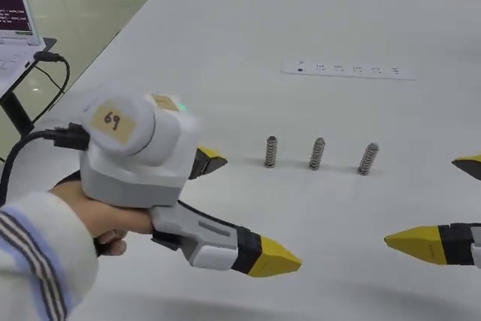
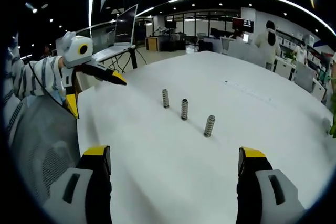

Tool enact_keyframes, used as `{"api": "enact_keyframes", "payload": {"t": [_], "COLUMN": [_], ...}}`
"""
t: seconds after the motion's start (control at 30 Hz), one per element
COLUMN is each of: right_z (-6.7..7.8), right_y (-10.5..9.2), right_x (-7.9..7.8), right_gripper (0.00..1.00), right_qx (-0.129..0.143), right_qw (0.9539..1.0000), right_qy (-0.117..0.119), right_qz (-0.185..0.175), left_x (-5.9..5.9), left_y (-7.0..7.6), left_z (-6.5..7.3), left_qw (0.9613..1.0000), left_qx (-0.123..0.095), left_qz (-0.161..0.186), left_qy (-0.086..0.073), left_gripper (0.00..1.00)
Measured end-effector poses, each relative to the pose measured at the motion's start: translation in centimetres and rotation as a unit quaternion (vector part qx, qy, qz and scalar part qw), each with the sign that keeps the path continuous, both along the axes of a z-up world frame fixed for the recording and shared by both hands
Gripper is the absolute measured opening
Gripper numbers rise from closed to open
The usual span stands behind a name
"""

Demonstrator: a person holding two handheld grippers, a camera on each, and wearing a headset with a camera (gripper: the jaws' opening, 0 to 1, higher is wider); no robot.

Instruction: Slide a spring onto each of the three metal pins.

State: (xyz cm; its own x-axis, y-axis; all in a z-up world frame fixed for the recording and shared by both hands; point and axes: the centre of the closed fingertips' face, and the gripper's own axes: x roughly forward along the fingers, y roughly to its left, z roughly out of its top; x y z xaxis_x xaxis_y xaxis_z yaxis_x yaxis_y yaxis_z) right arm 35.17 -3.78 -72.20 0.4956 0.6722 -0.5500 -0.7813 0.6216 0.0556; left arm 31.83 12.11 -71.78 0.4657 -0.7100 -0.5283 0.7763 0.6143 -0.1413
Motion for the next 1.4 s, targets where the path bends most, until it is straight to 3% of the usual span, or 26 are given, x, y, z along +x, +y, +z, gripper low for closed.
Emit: {"api": "enact_keyframes", "payload": {"t": [0.27,0.37,0.57,0.8,1.07,1.4], "right_z": [0.2,0.0,-1.2,-1.6,-1.5,-2.1], "right_y": [-0.3,-0.3,-1.2,-1.3,-0.9,-1.3], "right_x": [-1.1,-1.7,-2.5,-3.4,-3.8,-4.1], "right_gripper": [1.00,1.00,1.00,1.00,1.00,1.00], "right_qx": [0.032,0.032,0.005,-0.010,-0.021,-0.037], "right_qw": [0.9987,0.9984,0.9978,0.9970,0.9969,0.9963], "right_qy": [-0.003,-0.004,-0.003,-0.004,-0.007,-0.004], "right_qz": [-0.039,-0.047,-0.066,-0.077,-0.075,-0.078], "left_x": [-0.2,-0.3,-0.8,-1.5,-2.2,-1.9], "left_y": [1.4,1.9,2.9,3.3,3.2,3.1], "left_z": [-0.4,-0.4,-0.8,-1.3,-2.8,-2.6], "left_qw": [0.9994,0.9989,0.9975,0.9966,0.9971,0.9964], "left_qx": [-0.012,-0.016,-0.019,-0.018,0.007,0.000], "left_qz": [0.031,0.043,0.064,0.075,0.064,0.073], "left_qy": [0.012,0.014,0.021,0.029,0.042,0.042], "left_gripper": [0.96,0.96,0.96,0.96,0.96,0.96]}}
